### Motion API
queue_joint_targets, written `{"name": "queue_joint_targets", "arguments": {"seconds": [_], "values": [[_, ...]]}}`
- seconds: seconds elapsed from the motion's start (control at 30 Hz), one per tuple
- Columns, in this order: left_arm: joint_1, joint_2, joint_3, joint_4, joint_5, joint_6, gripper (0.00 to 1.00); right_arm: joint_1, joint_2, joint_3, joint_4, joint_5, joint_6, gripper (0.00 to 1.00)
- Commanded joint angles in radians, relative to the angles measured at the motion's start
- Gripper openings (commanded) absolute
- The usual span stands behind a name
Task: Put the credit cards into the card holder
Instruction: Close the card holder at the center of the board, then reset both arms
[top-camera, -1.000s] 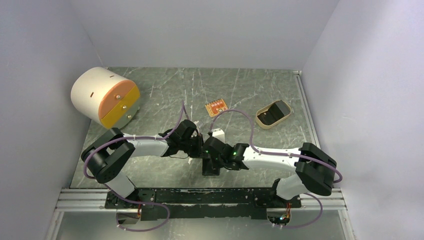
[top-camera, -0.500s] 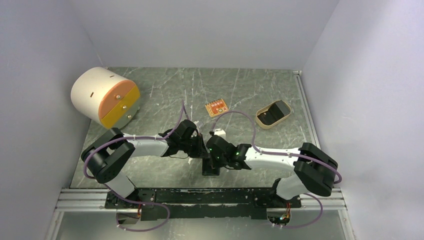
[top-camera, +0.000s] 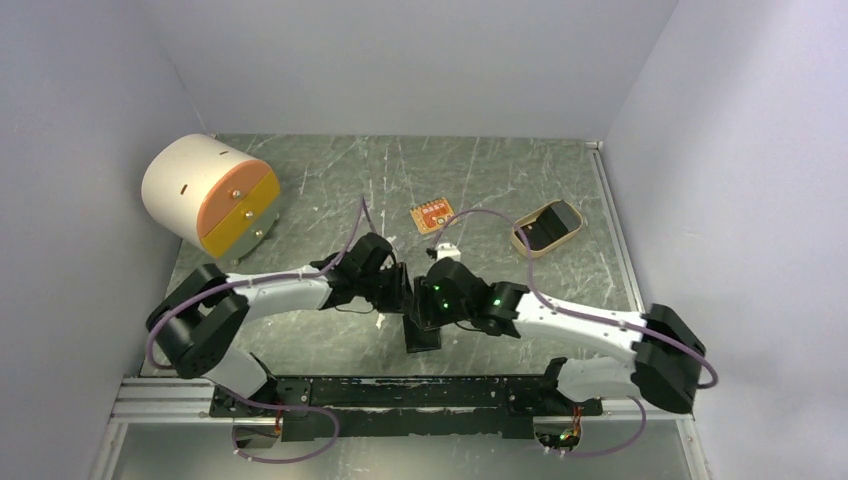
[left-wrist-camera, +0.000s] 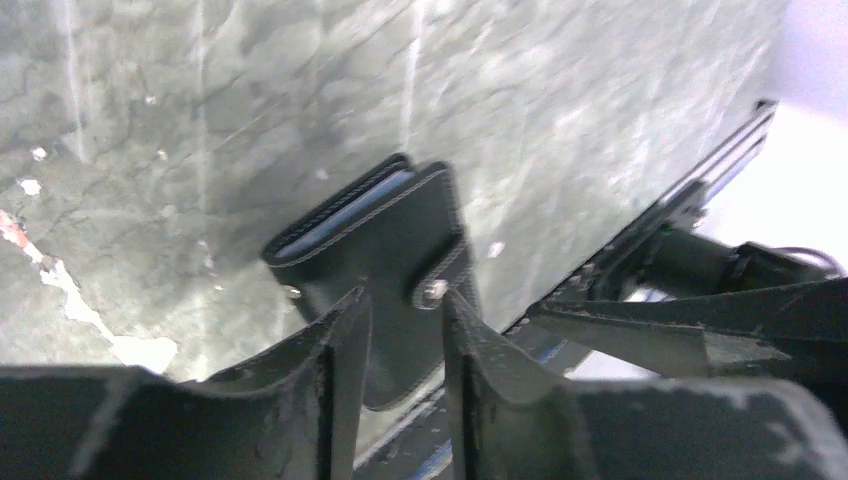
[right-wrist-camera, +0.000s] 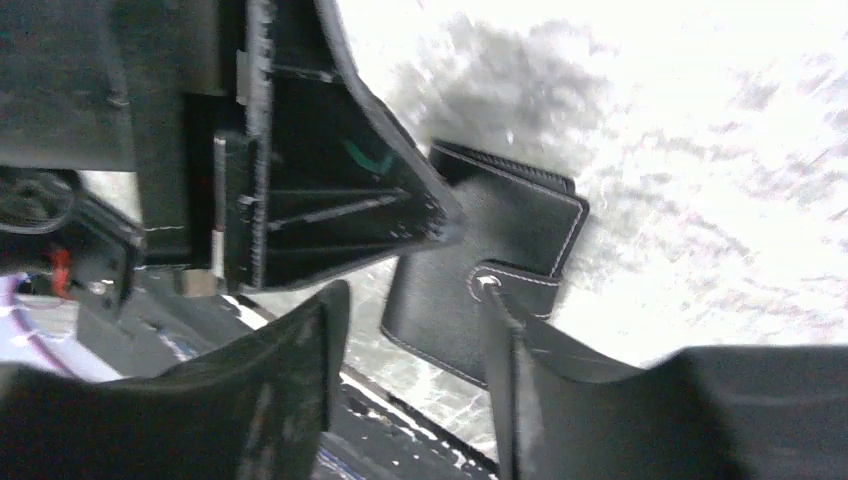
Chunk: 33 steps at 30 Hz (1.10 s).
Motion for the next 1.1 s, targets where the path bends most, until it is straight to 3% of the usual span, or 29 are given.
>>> {"name": "queue_joint_targets", "arguments": {"seconds": [0.0, 0.07, 0.13, 0.27, 0.33, 0.4, 0.53, 0.83, 1.07], "values": [[-0.005, -0.140, 0.167, -0.191, -0.093, 0.062, 0.47, -0.014, -0.132, 0.095, -0.101, 0.098, -0.049, 0.59], [-0.004, -0.187, 0.232, -0.277, -0.152, 0.091, 0.57, -0.025, -0.180, 0.129, -0.136, 0.132, -0.067, 0.64], [-0.004, -0.241, 0.295, -0.362, -0.215, 0.116, 0.64, -0.028, -0.221, 0.171, -0.174, 0.169, -0.086, 0.98], [-0.004, -0.351, 0.389, -0.469, -0.308, 0.181, 0.73, -0.031, -0.303, 0.239, -0.231, 0.239, -0.094, 0.99], [-0.004, -0.390, 0.434, -0.513, -0.321, 0.229, 0.99, -0.031, -0.347, 0.238, -0.231, 0.259, -0.083, 0.99], [-0.004, -0.417, 0.476, -0.601, -0.357, 0.244, 0.99, -0.030, -0.384, 0.237, -0.244, 0.280, -0.063, 0.99], [-0.004, -0.507, 0.472, -0.621, -0.368, 0.284, 0.99, -0.030, -0.433, 0.249, -0.311, 0.330, -0.008, 0.99], [-0.004, -0.869, 0.214, -0.455, -0.445, 0.187, 0.99, -0.031, -0.568, 0.257, -0.406, 0.421, 0.021, 0.99], [-0.004, -0.940, 0.152, -0.499, -0.483, 0.182, 0.99, -0.031, -0.621, 0.255, -0.432, 0.455, 0.032, 0.99]]}}
